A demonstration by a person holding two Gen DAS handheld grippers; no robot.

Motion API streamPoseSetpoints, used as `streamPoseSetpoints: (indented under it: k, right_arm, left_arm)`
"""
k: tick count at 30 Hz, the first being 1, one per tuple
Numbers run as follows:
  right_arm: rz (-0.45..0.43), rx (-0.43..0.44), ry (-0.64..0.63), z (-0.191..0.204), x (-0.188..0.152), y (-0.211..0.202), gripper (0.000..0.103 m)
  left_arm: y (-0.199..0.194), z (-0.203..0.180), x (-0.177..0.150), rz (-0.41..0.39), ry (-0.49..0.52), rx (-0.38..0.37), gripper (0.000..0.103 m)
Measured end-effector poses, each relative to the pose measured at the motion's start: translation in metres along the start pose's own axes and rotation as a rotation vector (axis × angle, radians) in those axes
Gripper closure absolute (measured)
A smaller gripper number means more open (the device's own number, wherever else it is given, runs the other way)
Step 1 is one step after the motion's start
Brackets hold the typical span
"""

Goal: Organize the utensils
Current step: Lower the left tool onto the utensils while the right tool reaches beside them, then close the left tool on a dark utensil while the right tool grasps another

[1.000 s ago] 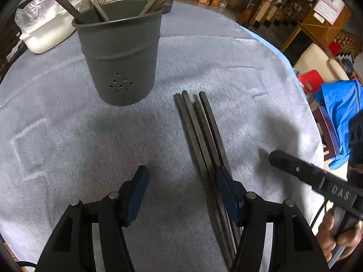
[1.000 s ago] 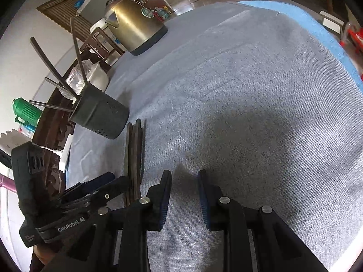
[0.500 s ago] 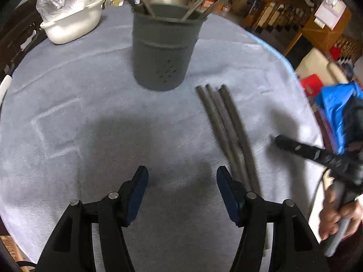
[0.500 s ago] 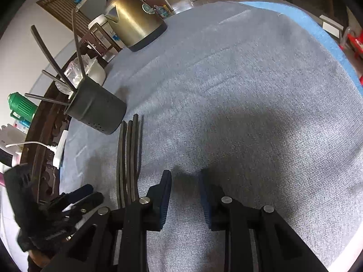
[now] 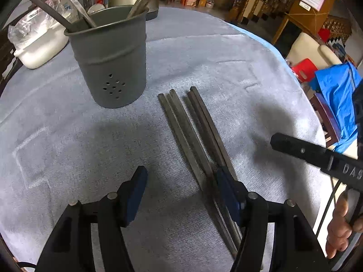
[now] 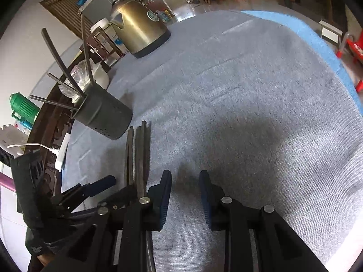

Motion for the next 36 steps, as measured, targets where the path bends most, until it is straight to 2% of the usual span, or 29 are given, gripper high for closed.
streamPoseSetpoints:
  k: [11, 19, 23, 25, 32, 36]
  right_arm:
    - [0.011, 0.016, -0.026, 0.015, -0.003, 0.001, 0.074]
    - [0.04, 0.068, -0.06, 0.042, 0.004, 0.011, 0.074]
    - [0.057, 0.081, -0.057, 0.052, 0.016, 0.023, 0.074]
    - [0.063, 0.075, -0.064, 0.057, 0.023, 0.032, 0.074]
    - [0.119, 0.036, -0.099, 0.063, 0.022, 0.062, 0.074]
    - [0.088, -0.028, -0.14, 0.056, 0.025, 0.064, 0.076]
  left_arm:
    - [-0.021, 0.032, -0.027, 0.013, 0.008, 0.034, 0.036]
    - [-0.044, 0.089, -0.038, -0.005, -0.203, -0.023, 0.036]
    - [-0.049, 0.094, -0.033, -0.02, -0.242, -0.051, 0.036]
    - [-0.048, 0.089, -0.028, -0.023, -0.232, -0.056, 0.036]
    - [-0.03, 0.054, -0.003, -0.001, -0.097, -0.037, 0.036]
    - [-0.011, 0.038, 0.004, 0.026, -0.041, -0.017, 0.036]
Point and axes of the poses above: each gripper's, at about its wrist camera, not at the fingertips, and y roughly the way its jaws point, z to its left, x to its top, the point moved 10 cm from there along y, roughly the way its jaws point, and after that the axes turned 1 degree about -x, right-handed, at the moved point
